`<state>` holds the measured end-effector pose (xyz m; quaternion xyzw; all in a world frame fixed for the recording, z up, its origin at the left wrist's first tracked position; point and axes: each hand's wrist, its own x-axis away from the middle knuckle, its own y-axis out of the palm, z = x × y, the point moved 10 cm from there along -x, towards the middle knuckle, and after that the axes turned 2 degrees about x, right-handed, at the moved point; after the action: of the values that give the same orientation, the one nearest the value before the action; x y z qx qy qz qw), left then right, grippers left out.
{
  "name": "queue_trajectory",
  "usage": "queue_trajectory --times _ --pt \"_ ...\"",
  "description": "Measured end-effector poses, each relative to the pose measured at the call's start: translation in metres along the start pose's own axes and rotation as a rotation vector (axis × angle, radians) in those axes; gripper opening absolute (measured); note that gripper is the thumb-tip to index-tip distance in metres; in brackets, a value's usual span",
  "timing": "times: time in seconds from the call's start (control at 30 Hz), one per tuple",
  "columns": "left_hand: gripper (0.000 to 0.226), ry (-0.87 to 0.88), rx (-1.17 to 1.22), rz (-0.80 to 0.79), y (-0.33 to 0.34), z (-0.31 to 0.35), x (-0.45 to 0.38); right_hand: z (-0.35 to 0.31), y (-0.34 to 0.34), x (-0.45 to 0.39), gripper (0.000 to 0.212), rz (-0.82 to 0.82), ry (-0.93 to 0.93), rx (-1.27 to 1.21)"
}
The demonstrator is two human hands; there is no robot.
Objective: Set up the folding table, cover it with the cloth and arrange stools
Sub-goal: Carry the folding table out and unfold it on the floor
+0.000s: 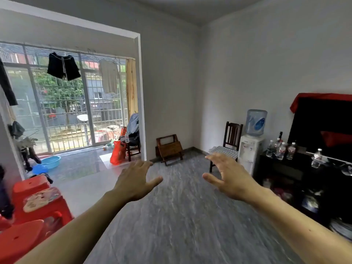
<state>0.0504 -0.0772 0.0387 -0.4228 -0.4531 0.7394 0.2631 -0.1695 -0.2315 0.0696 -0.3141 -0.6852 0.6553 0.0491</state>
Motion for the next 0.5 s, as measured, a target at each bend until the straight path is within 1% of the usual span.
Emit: queue_trajectory --times 0.07,0.2,0.33,0.43,0.5 --pt "0.079 0.016 -0.037 -0.019 0.007 0.006 -0.008 0.008 0.002 -0.003 0.073 -0.009 0.005 -0.013" --pt "0.076 0.018 -0.032 0.018 0.010 -0.001 -0.030 0.015 0.014 -0.023 0.064 -0.021 0.009 -0.001" --pt "0.077 0.007 -0.046 0.002 0.033 -0.024 -0.061 0.017 0.045 -0.057 0.065 -0.055 0.021 -0.032" --pt "0.077 -0.003 -0.027 -0.012 0.052 -0.044 -0.091 0.019 0.072 -0.091 0.068 -0.102 0.010 0.011" --pt "0.077 0.001 -0.016 -0.005 0.060 -0.060 -0.119 0.020 0.080 -0.122 0.069 -0.101 0.013 0.045"
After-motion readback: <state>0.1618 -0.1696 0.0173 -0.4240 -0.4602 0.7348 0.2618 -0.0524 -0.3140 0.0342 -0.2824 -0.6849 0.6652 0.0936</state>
